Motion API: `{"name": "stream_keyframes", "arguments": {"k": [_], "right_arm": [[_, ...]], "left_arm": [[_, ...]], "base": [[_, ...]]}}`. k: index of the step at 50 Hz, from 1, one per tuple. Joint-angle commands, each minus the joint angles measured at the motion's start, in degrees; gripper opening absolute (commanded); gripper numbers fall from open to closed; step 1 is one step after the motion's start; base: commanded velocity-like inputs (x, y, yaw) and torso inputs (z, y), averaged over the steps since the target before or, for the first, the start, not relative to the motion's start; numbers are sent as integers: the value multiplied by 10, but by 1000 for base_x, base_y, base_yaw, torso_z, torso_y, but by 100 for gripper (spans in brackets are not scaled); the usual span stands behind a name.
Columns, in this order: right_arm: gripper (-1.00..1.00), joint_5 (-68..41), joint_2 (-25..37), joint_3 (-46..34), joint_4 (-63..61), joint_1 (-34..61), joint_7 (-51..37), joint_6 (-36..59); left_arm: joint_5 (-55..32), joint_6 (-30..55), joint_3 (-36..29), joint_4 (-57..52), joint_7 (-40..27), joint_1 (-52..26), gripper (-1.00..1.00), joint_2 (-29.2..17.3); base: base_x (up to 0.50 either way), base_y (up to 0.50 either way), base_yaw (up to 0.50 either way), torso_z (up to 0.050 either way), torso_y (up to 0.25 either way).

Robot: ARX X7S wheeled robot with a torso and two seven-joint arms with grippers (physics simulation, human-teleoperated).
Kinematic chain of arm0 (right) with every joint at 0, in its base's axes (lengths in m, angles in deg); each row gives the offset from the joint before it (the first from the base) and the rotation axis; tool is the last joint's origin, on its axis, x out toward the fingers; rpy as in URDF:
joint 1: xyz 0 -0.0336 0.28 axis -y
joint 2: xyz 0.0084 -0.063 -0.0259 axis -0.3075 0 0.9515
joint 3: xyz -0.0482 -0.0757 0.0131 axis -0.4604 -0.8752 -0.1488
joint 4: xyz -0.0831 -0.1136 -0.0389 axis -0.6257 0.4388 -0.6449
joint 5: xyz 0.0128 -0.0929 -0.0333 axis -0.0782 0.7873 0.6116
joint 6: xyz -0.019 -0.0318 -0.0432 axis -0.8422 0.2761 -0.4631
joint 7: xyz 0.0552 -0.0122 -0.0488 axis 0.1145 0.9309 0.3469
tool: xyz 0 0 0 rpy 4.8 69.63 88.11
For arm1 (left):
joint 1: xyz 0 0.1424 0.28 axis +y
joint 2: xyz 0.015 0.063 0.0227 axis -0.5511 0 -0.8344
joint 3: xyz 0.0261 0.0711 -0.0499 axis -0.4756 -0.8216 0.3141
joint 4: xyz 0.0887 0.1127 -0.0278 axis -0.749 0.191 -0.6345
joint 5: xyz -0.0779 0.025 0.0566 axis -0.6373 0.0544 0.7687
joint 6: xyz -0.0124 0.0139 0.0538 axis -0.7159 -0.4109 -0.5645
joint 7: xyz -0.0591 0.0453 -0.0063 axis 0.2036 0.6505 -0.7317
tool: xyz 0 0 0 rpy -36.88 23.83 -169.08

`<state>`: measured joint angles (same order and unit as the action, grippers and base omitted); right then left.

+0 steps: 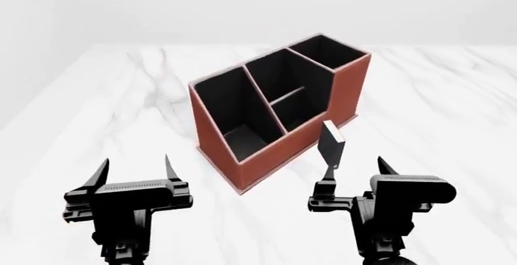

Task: Pick up the book and place it in the left compartment of the caddy.

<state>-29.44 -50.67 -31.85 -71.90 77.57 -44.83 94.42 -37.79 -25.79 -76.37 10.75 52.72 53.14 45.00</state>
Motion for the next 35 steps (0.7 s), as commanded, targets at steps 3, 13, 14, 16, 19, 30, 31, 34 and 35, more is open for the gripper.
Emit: {"name": "stream_keyframes", "arguments": {"k": [3,13,14,16,19,30,31,34,35], "right_arm": [[100,-7,5,-2,-1,2,-4,5],[100,-8,8,-7,4,4,-6,3],[100,-8,8,-7,9,3,-6,-3],[100,-20,6,-1,4,3,-3,0],[100,-20,6,0,10,4,-6,-3],[100,-45,43,-2,-32,54,-9,160],[100,-59,46,7,-38,62,-7,186],[100,-95,75,9,-54,89,32,242],[100,-86,82,8,-61,100,19,259]], "left_arm": [[-7,-5,1,1,-7,-1,100,-4],[-8,-8,0,7,-12,-3,100,-6],[-8,-8,0,7,-12,-3,100,-7],[-9,-9,0,7,-13,-3,100,-7],[-10,-10,-1,7,-15,-3,100,-8],[-13,-12,0,6,-19,-1,100,-10],[-13,-13,0,6,-20,-1,100,-11],[-15,-12,0,4,-21,0,100,-11],[-15,-13,0,4,-21,0,100,-12]], "base": [[500,0,0,0,0],[500,0,0,0,2],[500,0,0,0,0],[500,0,0,0,0],[125,0,0,0,4],[0,0,0,0,0],[0,0,0,0,0],[0,0,0,0,0],[0,0,0,0,0]]}}
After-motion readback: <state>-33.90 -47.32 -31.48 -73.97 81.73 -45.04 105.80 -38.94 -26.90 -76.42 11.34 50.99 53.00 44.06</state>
